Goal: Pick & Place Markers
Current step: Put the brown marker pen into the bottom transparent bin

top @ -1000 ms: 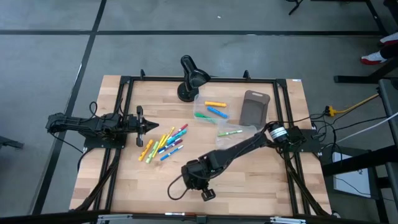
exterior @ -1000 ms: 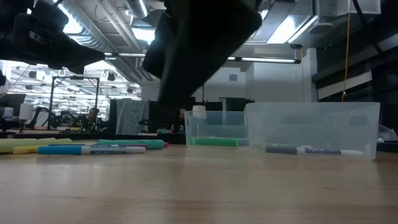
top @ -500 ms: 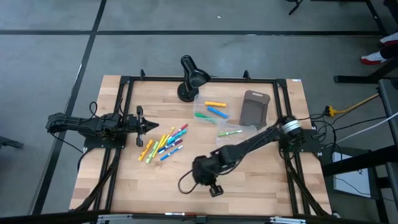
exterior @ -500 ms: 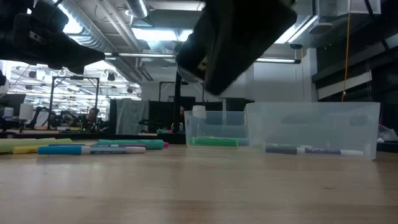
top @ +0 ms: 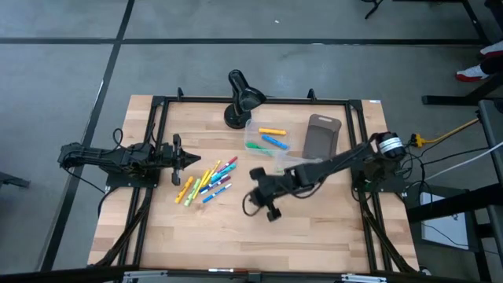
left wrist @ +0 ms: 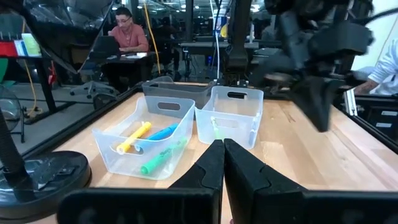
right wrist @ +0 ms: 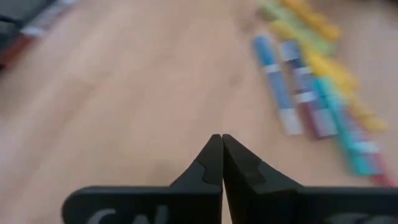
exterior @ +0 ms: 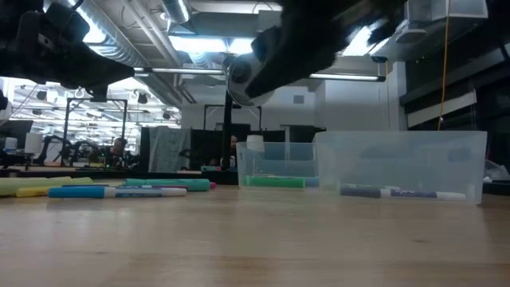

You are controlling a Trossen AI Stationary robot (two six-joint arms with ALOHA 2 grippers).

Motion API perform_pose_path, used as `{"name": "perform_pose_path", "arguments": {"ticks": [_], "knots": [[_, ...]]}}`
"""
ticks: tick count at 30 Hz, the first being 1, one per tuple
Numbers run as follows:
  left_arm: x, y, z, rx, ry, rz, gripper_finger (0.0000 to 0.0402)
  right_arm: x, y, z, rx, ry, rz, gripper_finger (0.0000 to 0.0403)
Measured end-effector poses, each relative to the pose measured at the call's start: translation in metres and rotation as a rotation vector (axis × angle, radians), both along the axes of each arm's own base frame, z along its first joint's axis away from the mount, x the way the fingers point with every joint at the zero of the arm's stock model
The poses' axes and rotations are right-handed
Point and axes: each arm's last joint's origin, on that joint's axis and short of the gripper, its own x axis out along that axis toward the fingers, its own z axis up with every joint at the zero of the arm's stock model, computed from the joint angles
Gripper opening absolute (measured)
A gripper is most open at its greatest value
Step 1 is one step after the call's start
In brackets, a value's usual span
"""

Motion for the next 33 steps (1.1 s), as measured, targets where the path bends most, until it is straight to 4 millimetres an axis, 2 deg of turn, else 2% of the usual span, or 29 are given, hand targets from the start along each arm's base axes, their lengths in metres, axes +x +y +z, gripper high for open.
{"name": "perform_pose_path", "arguments": {"ticks": [3,7,11,15,19,22,33], "knots": [[0.000,0.000,0.000,0.013,0.002,-0.001,0.0006,0.011,-0.023,0.002,-0.068,-0.078,-0.055,0.0008],[0.000,0.000,0.000,0.012,0.002,0.000,0.0006,0.023,-0.053,0.008,-0.073,-0.177,-0.130,0.0038],[0.000,0.000,0.000,0.012,0.002,-0.001,0.0006,0.028,-0.077,0.006,-0.051,-0.190,-0.162,0.0090],[0.000,0.000,0.000,0.012,0.002,-0.001,0.0008,0.032,-0.092,0.001,-0.008,-0.193,-0.144,0.0156],[0.000,0.000,0.000,0.012,0.002,-0.001,0.0008,0.041,-0.095,-0.013,-0.001,-0.209,-0.145,0.0212],[0.000,0.000,0.000,0.012,0.002,0.000,0.0008,0.044,-0.095,-0.025,-0.002,-0.185,-0.146,0.0235],[0.000,0.000,0.000,0.007,-0.002,-0.006,0.0008,0.044,-0.092,-0.028,0.178,-0.141,-0.275,0.0244]]}}
